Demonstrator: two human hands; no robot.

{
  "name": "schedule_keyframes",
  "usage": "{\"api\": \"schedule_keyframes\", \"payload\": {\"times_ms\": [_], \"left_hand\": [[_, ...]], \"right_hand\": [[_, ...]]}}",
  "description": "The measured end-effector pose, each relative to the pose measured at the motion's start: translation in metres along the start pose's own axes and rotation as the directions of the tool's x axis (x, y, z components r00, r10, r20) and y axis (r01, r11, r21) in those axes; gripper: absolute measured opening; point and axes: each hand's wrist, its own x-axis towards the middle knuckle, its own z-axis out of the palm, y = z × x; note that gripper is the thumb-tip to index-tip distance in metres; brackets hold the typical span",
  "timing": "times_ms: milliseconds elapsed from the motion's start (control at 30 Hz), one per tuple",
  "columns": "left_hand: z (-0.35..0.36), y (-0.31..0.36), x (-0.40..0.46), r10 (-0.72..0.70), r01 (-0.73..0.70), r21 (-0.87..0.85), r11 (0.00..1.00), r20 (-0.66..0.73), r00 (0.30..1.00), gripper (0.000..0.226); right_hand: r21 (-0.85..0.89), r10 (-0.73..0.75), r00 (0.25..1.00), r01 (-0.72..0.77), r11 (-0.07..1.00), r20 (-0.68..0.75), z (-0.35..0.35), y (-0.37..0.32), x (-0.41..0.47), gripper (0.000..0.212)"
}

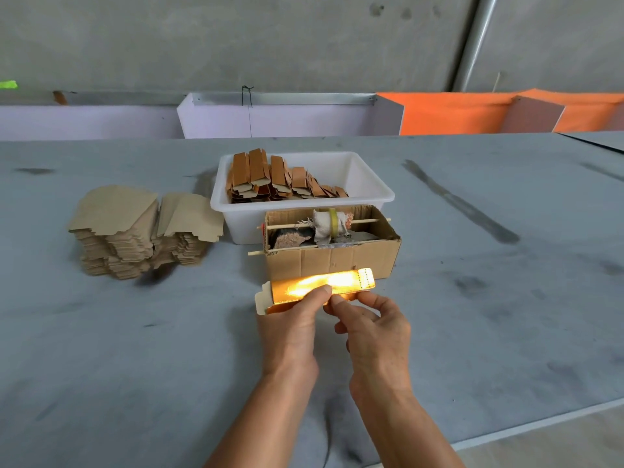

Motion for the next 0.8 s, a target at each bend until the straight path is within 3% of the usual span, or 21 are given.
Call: {"api": "schedule_keyframes", "payload": {"times_ms": [267, 400, 500, 633, 800], "left_hand": [[0.004, 0.007, 0.004, -0.056, 0.057, -0.045, 0.997, 0.016, 0.998, 0.020], [0.005, 0.010, 0.006, -0.090, 0.092, -0.068, 0.993, 0.028, 0.996, 0.022], [0.004, 0.012, 0.006, -0.105, 0.108, -0.050, 0.993, 0.055, 0.993, 0.028], [0.001, 0.013, 0.008, -0.138, 0.140, -0.021, 0.990, 0.076, 0.987, 0.033], [-0.005, 0.014, 0.006, -0.154, 0.153, 0.016, 0.988, 0.159, 0.975, 0.014]], "right_hand": [[0.228, 0.085, 0.996, -0.090, 0.970, 0.029, 0.007, 0.006, 0.001, 0.041], [0.263, 0.127, 0.991, -0.134, 0.955, 0.047, 0.010, 0.009, 0.002, 0.046], [0.264, 0.139, 0.989, -0.147, 0.953, 0.050, 0.010, 0.011, 0.005, 0.039], [0.257, 0.144, 0.989, -0.149, 0.955, 0.040, 0.010, 0.010, 0.009, 0.013], [0.277, 0.180, 0.983, -0.186, 0.943, 0.049, 0.009, 0.007, 0.010, 0.015]]}}
